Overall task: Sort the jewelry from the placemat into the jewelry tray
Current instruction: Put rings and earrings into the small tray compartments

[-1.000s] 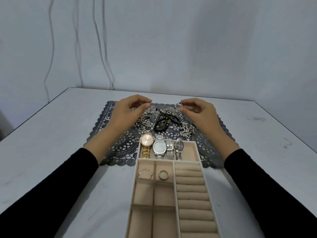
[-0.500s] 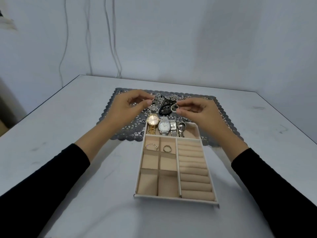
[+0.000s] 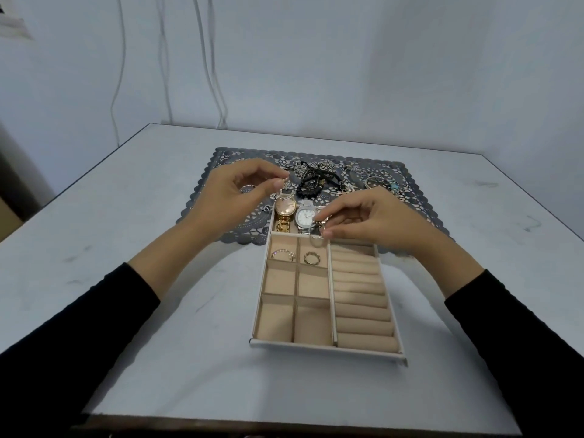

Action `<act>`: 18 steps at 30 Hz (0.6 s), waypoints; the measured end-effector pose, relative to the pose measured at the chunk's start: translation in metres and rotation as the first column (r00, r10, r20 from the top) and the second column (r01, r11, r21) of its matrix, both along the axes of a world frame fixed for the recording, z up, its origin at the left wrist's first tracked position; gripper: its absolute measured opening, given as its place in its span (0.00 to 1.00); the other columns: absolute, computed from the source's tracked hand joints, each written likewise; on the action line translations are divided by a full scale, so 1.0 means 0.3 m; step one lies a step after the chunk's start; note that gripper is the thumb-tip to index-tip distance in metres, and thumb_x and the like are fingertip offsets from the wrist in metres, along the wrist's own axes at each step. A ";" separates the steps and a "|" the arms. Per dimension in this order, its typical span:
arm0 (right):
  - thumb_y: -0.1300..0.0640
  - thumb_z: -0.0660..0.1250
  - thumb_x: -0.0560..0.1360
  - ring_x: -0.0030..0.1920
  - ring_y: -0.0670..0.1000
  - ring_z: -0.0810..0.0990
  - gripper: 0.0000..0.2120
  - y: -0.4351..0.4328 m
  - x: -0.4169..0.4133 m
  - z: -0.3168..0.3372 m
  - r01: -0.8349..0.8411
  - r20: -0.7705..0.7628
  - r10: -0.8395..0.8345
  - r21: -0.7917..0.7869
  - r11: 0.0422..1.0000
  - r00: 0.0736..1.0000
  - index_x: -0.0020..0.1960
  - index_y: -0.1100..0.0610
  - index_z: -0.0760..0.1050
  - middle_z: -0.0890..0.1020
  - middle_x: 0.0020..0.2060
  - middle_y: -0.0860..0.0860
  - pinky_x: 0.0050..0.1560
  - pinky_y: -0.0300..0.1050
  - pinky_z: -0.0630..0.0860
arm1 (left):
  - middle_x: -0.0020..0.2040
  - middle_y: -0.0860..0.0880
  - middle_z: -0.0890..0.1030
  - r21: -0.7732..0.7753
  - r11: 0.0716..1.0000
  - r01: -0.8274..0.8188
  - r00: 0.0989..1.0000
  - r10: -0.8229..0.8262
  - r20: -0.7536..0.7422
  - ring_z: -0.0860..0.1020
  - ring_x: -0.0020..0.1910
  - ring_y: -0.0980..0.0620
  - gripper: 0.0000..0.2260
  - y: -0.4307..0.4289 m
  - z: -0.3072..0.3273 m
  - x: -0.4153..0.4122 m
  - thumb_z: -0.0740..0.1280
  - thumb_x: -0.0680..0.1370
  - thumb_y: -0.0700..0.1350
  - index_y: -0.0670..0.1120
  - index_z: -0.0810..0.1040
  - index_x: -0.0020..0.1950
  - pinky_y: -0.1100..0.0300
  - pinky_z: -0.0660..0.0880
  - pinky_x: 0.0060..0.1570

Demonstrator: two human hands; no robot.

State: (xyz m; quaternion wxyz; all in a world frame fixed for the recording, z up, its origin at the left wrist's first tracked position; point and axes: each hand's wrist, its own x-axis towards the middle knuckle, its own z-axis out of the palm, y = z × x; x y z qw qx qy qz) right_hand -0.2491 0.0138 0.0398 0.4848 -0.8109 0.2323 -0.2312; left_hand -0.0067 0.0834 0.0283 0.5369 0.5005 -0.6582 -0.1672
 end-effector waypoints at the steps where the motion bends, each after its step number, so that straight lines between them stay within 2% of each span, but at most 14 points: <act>1: 0.67 0.75 0.68 0.46 0.53 0.85 0.14 0.000 0.000 0.000 -0.020 -0.034 0.019 -0.001 1.000 0.999 0.53 0.64 0.81 0.86 0.41 0.51 0.52 0.42 0.80 | 0.46 0.54 0.85 -0.002 1.000 0.003 1.000 -0.004 -0.003 0.83 0.48 0.50 0.06 0.000 0.000 -0.001 0.72 0.76 0.44 0.52 0.83 0.52 0.57 0.79 0.52; 5: 0.67 0.74 0.68 0.47 0.56 0.85 0.14 0.004 0.010 -0.002 -0.064 -0.133 0.065 0.011 0.998 0.989 0.53 0.65 0.81 0.86 0.42 0.57 0.53 0.45 0.80 | 0.47 0.54 0.85 -0.013 1.000 0.025 1.000 -0.025 -0.018 0.83 0.48 0.51 0.06 0.001 0.004 -0.012 0.71 0.76 0.44 0.51 0.83 0.52 0.58 0.79 0.52; 8: 0.68 0.74 0.69 0.46 0.52 0.85 0.13 0.010 0.020 0.006 -0.090 -0.178 0.087 -0.010 0.996 0.980 0.53 0.64 0.81 0.86 0.42 0.53 0.51 0.41 0.80 | 0.46 0.56 0.85 -0.024 0.999 0.030 1.000 -0.031 -0.007 0.83 0.47 0.54 0.06 0.006 0.008 -0.023 0.71 0.76 0.43 0.52 0.82 0.51 0.62 0.78 0.50; 13: 0.66 0.75 0.69 0.46 0.50 0.85 0.12 0.019 0.031 0.021 -0.110 -0.255 0.088 -0.073 0.991 0.963 0.52 0.61 0.82 0.86 0.43 0.52 0.54 0.44 0.80 | 0.46 0.56 0.85 -0.025 0.999 0.037 0.999 -0.038 -0.020 0.83 0.48 0.52 0.06 0.011 0.013 -0.024 0.71 0.76 0.43 0.53 0.82 0.51 0.58 0.79 0.52; 18: 0.63 0.76 0.68 0.44 0.45 0.84 0.12 0.027 0.050 0.031 -0.132 -0.335 0.079 -0.139 0.981 0.939 0.51 0.58 0.83 0.86 0.42 0.50 0.50 0.36 0.78 | 0.45 0.58 0.84 -0.023 0.999 0.038 0.999 -0.039 -0.007 0.83 0.48 0.54 0.07 0.013 0.014 -0.032 0.71 0.76 0.41 0.52 0.82 0.51 0.62 0.78 0.52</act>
